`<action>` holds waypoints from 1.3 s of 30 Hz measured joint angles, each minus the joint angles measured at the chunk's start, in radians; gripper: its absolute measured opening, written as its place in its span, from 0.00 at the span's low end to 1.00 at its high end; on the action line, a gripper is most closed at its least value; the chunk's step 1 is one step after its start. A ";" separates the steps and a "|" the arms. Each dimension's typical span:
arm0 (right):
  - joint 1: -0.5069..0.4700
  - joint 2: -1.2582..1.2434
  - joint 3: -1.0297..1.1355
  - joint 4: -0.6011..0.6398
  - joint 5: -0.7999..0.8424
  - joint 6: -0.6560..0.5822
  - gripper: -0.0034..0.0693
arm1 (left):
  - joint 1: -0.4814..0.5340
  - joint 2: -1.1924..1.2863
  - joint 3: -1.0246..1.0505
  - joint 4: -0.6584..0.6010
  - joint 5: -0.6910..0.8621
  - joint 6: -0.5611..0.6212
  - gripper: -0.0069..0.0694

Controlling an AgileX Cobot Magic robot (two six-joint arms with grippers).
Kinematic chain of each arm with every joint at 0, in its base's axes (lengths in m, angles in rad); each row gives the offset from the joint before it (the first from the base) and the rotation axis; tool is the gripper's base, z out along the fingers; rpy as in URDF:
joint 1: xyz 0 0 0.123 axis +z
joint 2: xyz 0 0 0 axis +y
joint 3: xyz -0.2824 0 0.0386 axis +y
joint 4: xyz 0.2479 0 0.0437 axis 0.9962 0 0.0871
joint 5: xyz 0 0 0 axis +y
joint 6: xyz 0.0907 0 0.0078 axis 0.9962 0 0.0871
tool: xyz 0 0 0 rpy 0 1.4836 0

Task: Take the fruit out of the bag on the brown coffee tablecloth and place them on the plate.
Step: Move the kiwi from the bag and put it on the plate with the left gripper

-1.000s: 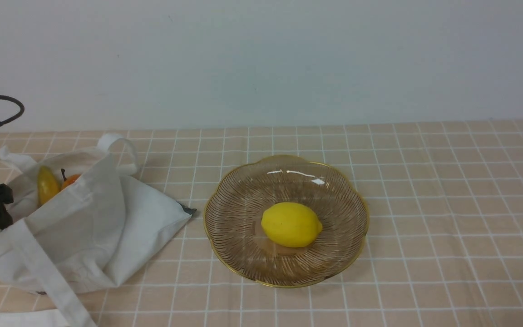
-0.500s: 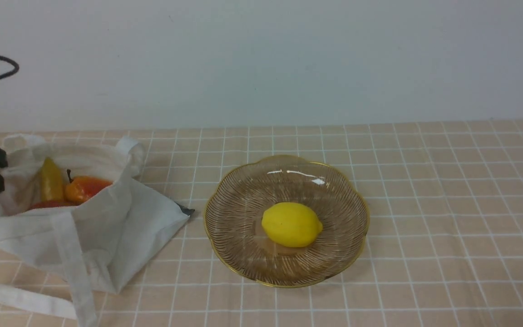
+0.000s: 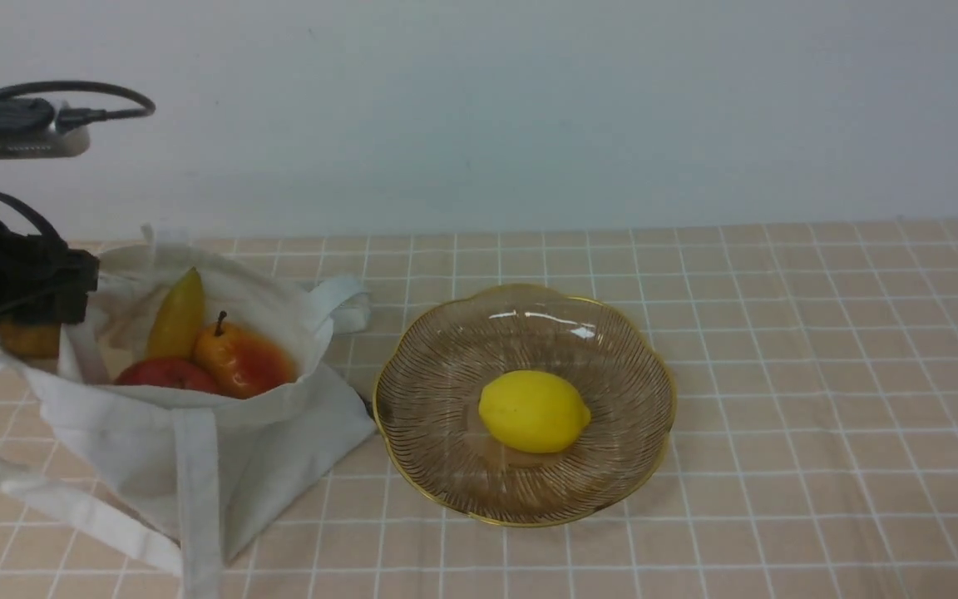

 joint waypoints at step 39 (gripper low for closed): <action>0.000 0.000 0.000 0.000 0.000 0.000 0.03 | 0.138 0.113 -0.003 0.002 0.106 -0.046 0.72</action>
